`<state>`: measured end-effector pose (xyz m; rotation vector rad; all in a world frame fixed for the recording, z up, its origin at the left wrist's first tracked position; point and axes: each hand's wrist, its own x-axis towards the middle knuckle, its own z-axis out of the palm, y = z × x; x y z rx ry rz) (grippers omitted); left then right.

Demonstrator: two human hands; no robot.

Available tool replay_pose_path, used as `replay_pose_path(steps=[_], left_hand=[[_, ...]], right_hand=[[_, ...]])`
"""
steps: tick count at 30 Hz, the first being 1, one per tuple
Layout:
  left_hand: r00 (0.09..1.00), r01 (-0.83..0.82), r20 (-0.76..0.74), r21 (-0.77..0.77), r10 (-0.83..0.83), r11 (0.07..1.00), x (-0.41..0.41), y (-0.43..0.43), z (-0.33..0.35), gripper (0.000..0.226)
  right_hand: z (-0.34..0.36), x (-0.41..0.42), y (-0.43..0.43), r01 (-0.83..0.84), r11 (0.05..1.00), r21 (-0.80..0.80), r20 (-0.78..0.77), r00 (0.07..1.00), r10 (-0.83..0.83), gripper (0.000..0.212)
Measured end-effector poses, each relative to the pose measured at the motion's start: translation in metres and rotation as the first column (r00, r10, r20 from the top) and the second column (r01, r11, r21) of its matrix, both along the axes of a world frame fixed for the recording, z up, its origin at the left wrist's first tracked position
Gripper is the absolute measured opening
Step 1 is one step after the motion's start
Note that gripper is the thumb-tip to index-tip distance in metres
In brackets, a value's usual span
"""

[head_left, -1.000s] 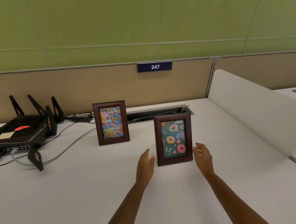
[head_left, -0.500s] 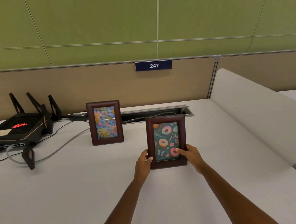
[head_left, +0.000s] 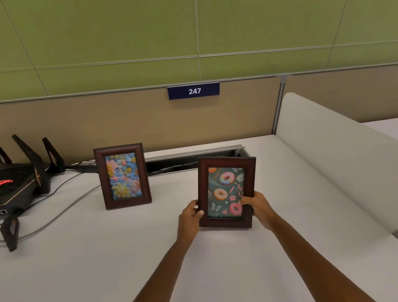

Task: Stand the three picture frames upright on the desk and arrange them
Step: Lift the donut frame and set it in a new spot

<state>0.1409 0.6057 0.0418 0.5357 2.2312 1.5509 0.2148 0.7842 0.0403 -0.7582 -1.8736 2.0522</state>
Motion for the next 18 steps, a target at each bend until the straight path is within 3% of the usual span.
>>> replay_pose_path(steps=[18], left_hand=[[0.993, 0.104, 0.044, 0.023, -0.105, 0.994, -0.029, 0.14, 0.012, 0.035]], right_hand=[[0.016, -0.008, 0.126, 0.098, 0.991, 0.088, 0.022, 0.995, -0.1, 0.029]])
